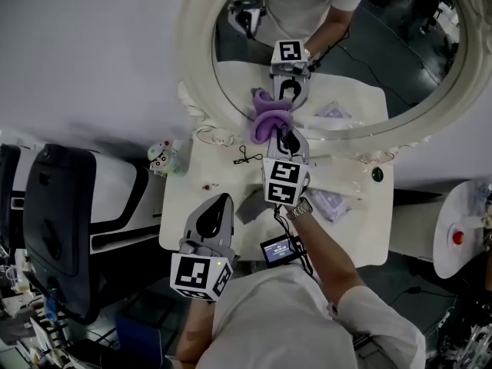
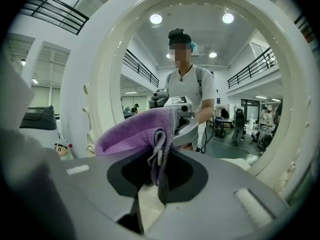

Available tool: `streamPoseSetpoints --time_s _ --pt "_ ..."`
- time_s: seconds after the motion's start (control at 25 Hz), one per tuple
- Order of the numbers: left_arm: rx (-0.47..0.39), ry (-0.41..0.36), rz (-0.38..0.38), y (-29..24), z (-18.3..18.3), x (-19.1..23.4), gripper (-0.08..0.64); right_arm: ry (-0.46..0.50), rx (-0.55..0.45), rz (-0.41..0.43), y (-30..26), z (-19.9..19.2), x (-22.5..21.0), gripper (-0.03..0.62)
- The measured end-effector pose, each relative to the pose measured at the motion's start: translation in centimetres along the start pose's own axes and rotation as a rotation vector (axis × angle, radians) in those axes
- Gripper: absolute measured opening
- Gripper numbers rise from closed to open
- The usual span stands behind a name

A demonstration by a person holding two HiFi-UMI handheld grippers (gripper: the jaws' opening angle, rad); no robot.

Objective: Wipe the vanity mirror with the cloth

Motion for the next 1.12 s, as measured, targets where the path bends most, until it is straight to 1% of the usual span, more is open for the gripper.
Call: streamPoseSetpoints --time_s 0.12,0.28,0.48,0.64,0.72,0.8,0.92,1.04,1.12 --pt "0.006 0.001 -0.024 -1.2 -0.4 -2.0 0.0 -0.018 0.024 -0.011 0.5 -0.7 -2.8 0.075" --pt "0.01 0.001 -0.071 -3.0 -0.9 -5.2 0.0 0.007 0.038 -0.043 1.7 -1.4 -7.1 0.077" --pt "0.01 -0.008 -0.156 -5.4 -1.1 -9.8 0.0 0.005 0.046 -0.138 4.2 -1.8 -14.2 0.078" --pt "0.016 -0.01 -0.223 -6.8 -1.5 -13.4 0.0 -0.034 0.058 -0.236 6.3 -2.2 -20.2 0.077" --pt "0.018 -0.011 -0.248 -7.3 -1.7 -14.7 0.0 -0.049 0.056 -0.256 7.1 -2.2 -22.4 0.078" --pt "0.019 -0.015 -0.268 -7.7 -1.8 -15.8 0.0 -0.035 0.044 -0.261 7.6 -1.8 -23.4 0.074" --pt "0.016 -0.02 -0.29 -7.6 -1.7 -16.5 0.0 -0.019 0.03 -0.284 8.1 -1.3 -23.8 0.074" --pt "0.01 -0.02 -0.281 -6.5 -1.4 -15.4 0.0 -0.06 0.027 -0.307 8.4 -1.2 -23.1 0.074" --pt "0.006 -0.014 -0.257 -5.9 -1.2 -13.9 0.0 -0.098 0.035 -0.296 8.5 -1.5 -21.9 0.074"
Point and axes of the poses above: the fingertips, and each gripper's own axes: y backward along the fingers, x to its left, z out of its top, the point moved 2 cm from there along y, backward along the fingers, and after that the axes turned 3 degrees about -x, right-handed, at the moved point
